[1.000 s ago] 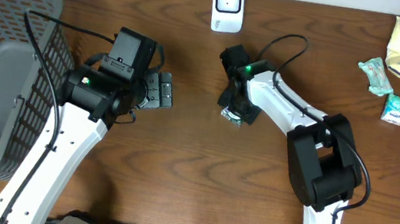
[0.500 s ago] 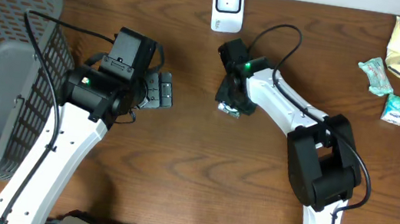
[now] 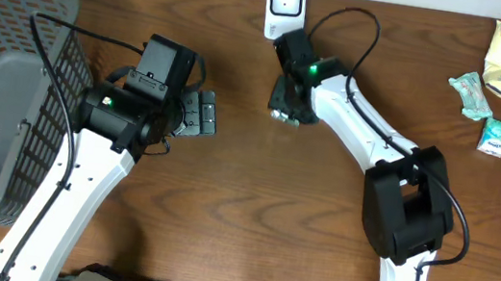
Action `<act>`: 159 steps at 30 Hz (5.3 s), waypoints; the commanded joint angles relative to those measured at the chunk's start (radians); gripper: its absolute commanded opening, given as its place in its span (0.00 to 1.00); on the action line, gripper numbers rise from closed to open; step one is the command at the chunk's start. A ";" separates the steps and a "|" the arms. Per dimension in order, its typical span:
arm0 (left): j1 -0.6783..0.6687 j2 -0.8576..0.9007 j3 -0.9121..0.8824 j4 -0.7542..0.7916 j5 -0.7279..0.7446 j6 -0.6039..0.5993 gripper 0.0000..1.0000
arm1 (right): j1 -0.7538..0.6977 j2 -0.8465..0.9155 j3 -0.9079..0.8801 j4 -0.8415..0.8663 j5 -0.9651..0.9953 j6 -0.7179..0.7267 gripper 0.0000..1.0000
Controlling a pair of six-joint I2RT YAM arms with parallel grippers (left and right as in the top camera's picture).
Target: Scan the item barcode
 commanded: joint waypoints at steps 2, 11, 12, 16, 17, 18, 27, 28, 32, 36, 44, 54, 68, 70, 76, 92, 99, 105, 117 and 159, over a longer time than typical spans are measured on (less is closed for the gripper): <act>-0.004 -0.002 0.015 0.000 0.005 0.006 0.98 | -0.007 -0.009 0.064 0.011 0.103 -0.082 0.54; -0.004 -0.002 0.015 0.000 0.005 0.005 0.98 | -0.012 -0.009 0.069 0.299 0.130 -0.235 0.54; -0.004 -0.002 0.015 0.000 0.005 0.006 0.98 | -0.014 -0.009 0.069 0.328 0.130 -0.243 0.55; -0.004 -0.002 0.015 0.000 0.005 0.006 0.98 | -0.031 -0.008 0.069 0.444 0.129 -0.251 0.56; -0.004 -0.002 0.015 0.000 0.005 0.006 0.98 | -0.036 -0.008 0.069 0.465 0.129 -0.251 0.56; -0.004 -0.002 0.015 0.000 0.005 0.006 0.98 | -0.042 -0.008 0.069 0.489 0.129 -0.251 0.56; -0.004 -0.002 0.015 0.000 0.005 0.006 0.98 | -0.084 -0.002 0.069 0.772 0.124 -0.322 0.54; -0.004 -0.002 0.015 0.000 0.005 0.006 0.98 | -0.085 0.000 0.069 0.805 0.124 -0.328 0.53; -0.004 -0.002 0.015 0.000 0.005 0.006 0.98 | -0.085 0.024 0.069 0.937 0.117 -0.357 0.51; -0.004 -0.002 0.015 0.000 0.005 0.006 0.98 | -0.084 0.077 0.069 1.085 0.085 -0.397 0.52; -0.004 -0.002 0.015 0.000 0.005 0.005 0.98 | -0.083 0.212 0.071 1.382 0.084 -0.467 0.53; -0.004 -0.002 0.015 0.000 0.005 0.006 0.98 | -0.075 0.326 0.077 1.522 0.084 -0.513 0.58; -0.004 -0.002 0.015 0.000 0.005 0.005 0.98 | -0.087 0.274 0.080 1.469 0.137 -0.538 0.56; -0.004 -0.002 0.015 0.000 0.005 0.006 0.98 | -0.098 0.235 0.080 1.418 0.137 -0.538 0.56; -0.004 -0.002 0.015 0.000 0.005 0.006 0.98 | -0.183 0.076 0.080 1.144 0.138 -0.539 0.62; -0.004 -0.002 0.015 0.000 0.005 0.006 0.98 | -0.568 -0.081 0.080 0.420 0.086 -0.549 0.66; -0.004 -0.002 0.015 0.000 0.005 0.006 0.98 | -0.553 -0.078 0.079 0.412 -0.273 -0.550 0.73; -0.004 -0.002 0.015 0.000 0.005 0.006 0.98 | -0.446 -0.023 0.079 0.576 -0.328 -0.533 0.62; -0.004 -0.002 0.015 0.000 0.005 0.006 0.98 | -0.307 0.225 0.123 0.833 -0.264 -0.469 0.02; -0.004 -0.002 0.015 0.000 0.005 0.006 0.98 | -0.439 0.203 0.325 0.193 0.083 -0.557 0.01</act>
